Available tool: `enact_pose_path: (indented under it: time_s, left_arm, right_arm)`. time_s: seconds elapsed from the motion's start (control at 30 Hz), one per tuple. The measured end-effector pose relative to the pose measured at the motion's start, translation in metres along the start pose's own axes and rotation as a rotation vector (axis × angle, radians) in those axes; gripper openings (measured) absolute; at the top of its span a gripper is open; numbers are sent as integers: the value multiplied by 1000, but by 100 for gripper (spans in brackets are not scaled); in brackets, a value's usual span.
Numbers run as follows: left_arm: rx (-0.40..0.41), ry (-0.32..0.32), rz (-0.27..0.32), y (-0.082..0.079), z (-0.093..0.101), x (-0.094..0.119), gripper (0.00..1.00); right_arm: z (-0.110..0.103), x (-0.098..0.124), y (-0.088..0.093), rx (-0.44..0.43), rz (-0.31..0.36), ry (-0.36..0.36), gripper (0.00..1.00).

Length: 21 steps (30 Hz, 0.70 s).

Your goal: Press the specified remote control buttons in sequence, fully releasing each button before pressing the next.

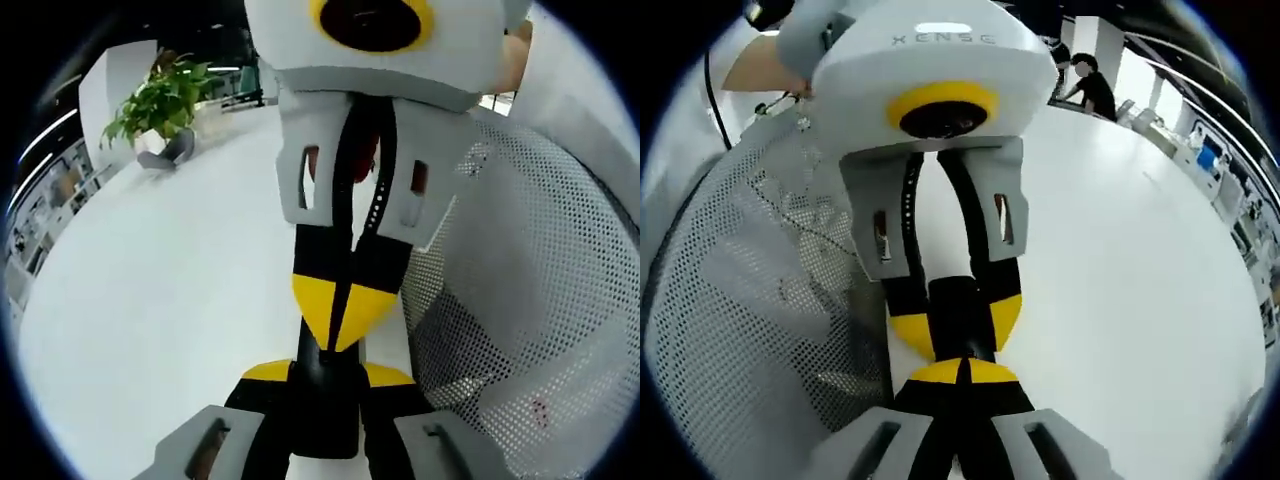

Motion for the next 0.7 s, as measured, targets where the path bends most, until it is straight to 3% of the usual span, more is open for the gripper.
enact_pose_path:
  time_s: [0.03, 0.2, 0.4, 0.57, 0.7]
  left_arm:
    - [1, 0, 1, 0, 0, 0, 24]
    - [0, 0, 0, 0, 1, 0, 24]
    - [-11, 5, 6, -1, 1, 0, 24]
    - [-11, 6, 3, -1, 1, 0, 24]
    - [-6, 1, 0, -1, 1, 0, 24]
  right_arm:
    - [1, -1, 0, 34, -15, 8, 0]
    - [4, -1, 0, -33, -21, -2, 0]
    - [3, -2, 0, -10, -34, 2, 0]
    - [5, -2, 0, -89, -30, -5, 0]
    - [2, -1, -1, -18, 0, 14, 0]
Point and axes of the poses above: the point that each gripper's makers call its tool centre point, and the gripper's own axes: x roughly backward along the fingers, z roughly to its right, y roughly out of its underside, the point moved 1 cm from there along x, roughly backward along the fingers, and after that the axes turned 8 degrees about x, right-handed, at the moved point
